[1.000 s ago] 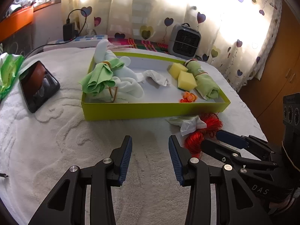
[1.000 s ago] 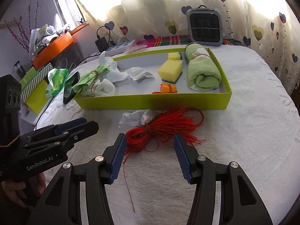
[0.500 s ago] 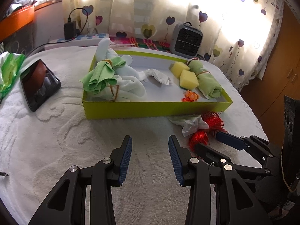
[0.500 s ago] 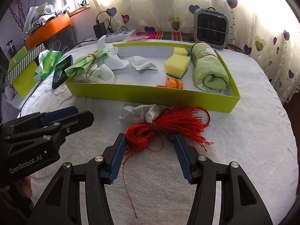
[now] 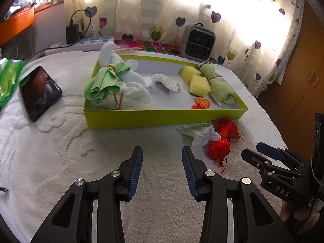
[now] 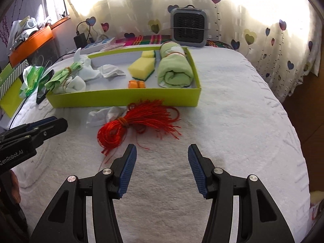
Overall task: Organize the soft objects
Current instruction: 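Lower the right tool onto the red string bundle and close on it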
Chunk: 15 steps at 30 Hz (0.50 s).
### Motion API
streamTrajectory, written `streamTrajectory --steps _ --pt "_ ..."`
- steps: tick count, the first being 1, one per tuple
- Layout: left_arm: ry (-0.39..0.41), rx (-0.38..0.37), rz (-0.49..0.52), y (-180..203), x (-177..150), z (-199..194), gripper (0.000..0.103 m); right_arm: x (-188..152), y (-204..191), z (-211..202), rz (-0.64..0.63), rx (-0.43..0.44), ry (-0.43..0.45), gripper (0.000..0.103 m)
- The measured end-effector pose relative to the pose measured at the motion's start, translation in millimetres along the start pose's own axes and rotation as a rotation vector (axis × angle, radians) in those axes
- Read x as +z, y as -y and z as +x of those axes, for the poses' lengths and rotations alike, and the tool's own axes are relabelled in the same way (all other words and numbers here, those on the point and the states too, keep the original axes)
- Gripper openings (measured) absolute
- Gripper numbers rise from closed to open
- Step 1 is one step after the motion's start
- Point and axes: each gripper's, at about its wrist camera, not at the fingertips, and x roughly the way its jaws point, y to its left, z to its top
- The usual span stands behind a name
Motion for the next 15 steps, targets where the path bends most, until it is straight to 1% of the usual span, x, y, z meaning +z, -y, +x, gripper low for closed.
streamTrajectory --steps 1,3,5,8,9,11,15 --pt "-0.001 0.001 0.000 0 0 0 0.039 1 2 -1 0.019 0.006 0.006 0.054" --pt "0.000 0.003 -0.003 0 0 0 0.039 3 2 -4 0.036 0.044 0.028 0.054" --pt "0.002 0.005 -0.007 0 0 -1 0.039 6 -8 -7 0.024 0.111 0.047 0.054" --pt "0.005 0.009 -0.014 -2 0 -1 0.039 11 -27 -6 -0.011 0.171 0.062 0.054" --pt "0.006 0.009 -0.016 -3 0 -2 0.039 13 -33 -4 -0.019 0.179 0.063 0.054" --pt "0.006 0.010 -0.021 -5 0 -2 0.039 17 -40 5 -0.019 0.156 0.038 0.054" --pt "0.001 0.012 -0.030 -8 0 0 0.039 21 -44 19 -0.013 0.138 0.003 0.054"
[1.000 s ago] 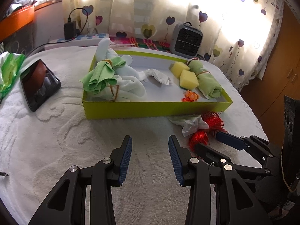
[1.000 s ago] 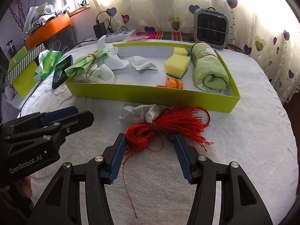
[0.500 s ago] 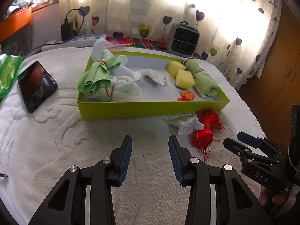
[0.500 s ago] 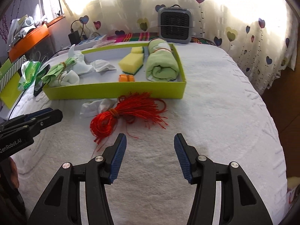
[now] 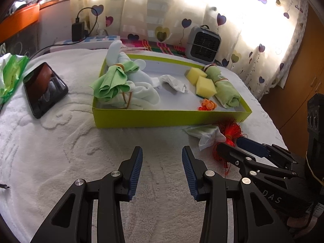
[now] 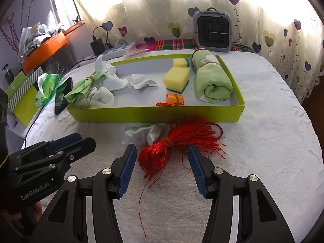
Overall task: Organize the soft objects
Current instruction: 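Lower the right tool onto the red string bundle and close on it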
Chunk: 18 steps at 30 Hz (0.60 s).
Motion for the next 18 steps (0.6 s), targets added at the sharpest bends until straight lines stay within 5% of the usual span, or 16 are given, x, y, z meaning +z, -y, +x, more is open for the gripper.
streamTrajectory --steps 18 --pt "-0.011 -0.018 0.025 9 -1 2 0.039 -19 31 -13 0.033 -0.164 -0.033 0.054"
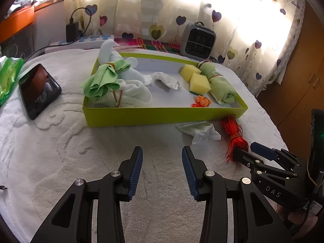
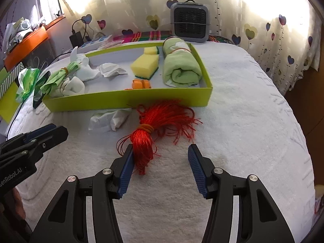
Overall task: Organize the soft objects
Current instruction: 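Lower the right tool onto the red string bundle and close on it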
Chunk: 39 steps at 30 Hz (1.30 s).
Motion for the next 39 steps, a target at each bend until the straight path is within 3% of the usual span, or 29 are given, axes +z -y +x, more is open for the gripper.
streamTrajectory --steps 6,13,20,28,32,39 --pt "-0.015 -0.023 0.015 7 -1 3 0.039 -3 16 -8 0.042 -0.005 0.006 0.054" --pt "-0.030 -0.046 0.020 14 2 8 0.039 -3 10 -23 -0.010 0.094 0.048 0.054" --pt "-0.043 -0.054 0.027 20 6 13 0.039 7 -1 -2 -0.037 0.157 0.034 0.054" --pt "-0.054 -0.061 0.034 25 9 17 0.039 13 -1 13 -0.049 0.152 0.005 0.054" --pt "-0.059 -0.057 0.041 28 12 20 0.039 15 5 15 -0.039 0.141 0.005 0.041" --pt "-0.065 -0.049 0.058 39 16 26 0.039 14 13 13 -0.035 0.150 0.006 0.027"
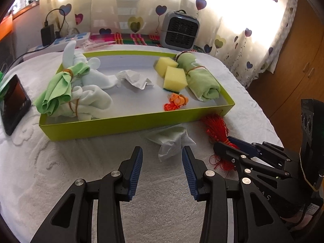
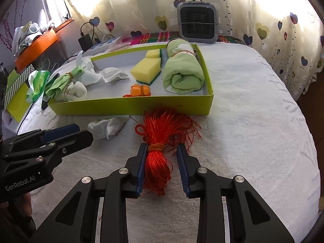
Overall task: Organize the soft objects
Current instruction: 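Lower the right tool onto the red string bundle and close on it, then grasp the white cloth with the left tool while the right tool holds the red string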
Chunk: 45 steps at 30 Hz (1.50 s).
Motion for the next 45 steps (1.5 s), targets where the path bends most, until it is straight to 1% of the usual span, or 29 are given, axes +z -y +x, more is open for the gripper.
streamTrajectory --steps 2,5,7,9,10,12,20,24,33,35,40,45 --pt "-0.004 0.004 0.003 2 1 2 0.039 -1 2 -1 0.003 0.006 0.003 0.021" --pt "-0.005 0.011 0.008 6 4 6 0.039 -2 7 -5 0.019 0.005 0.019 0.016" --pt "-0.004 0.012 0.009 9 5 8 0.039 -3 11 -8 0.028 -0.001 0.030 0.015" --pt "-0.012 0.016 0.013 11 7 11 0.040 -3 13 -10 0.031 -0.001 0.035 0.015" --pt "-0.020 0.018 0.017 13 8 14 0.043 -3 14 -11 0.034 -0.001 0.038 0.015" --pt "-0.027 0.020 0.012 15 8 19 0.047 -4 16 -12 0.039 0.004 0.041 0.015" --pt "-0.034 0.023 -0.005 16 11 27 0.047 -6 20 -13 0.050 0.024 0.053 0.015" --pt "-0.030 0.037 0.004 19 11 28 0.047 -7 21 -13 0.054 0.031 0.053 0.015" --pt "-0.015 0.040 0.014 20 10 28 0.047 -8 22 -11 0.053 0.039 0.050 0.015" --pt "-0.013 0.041 0.015 20 10 28 0.046 -8 22 -11 0.054 0.040 0.050 0.015" --pt "-0.007 0.046 0.012 17 9 26 0.030 -8 21 -10 0.055 0.039 0.046 0.015" --pt "-0.005 0.041 0.015 17 9 25 0.023 -9 21 -10 0.053 0.036 0.045 0.015"
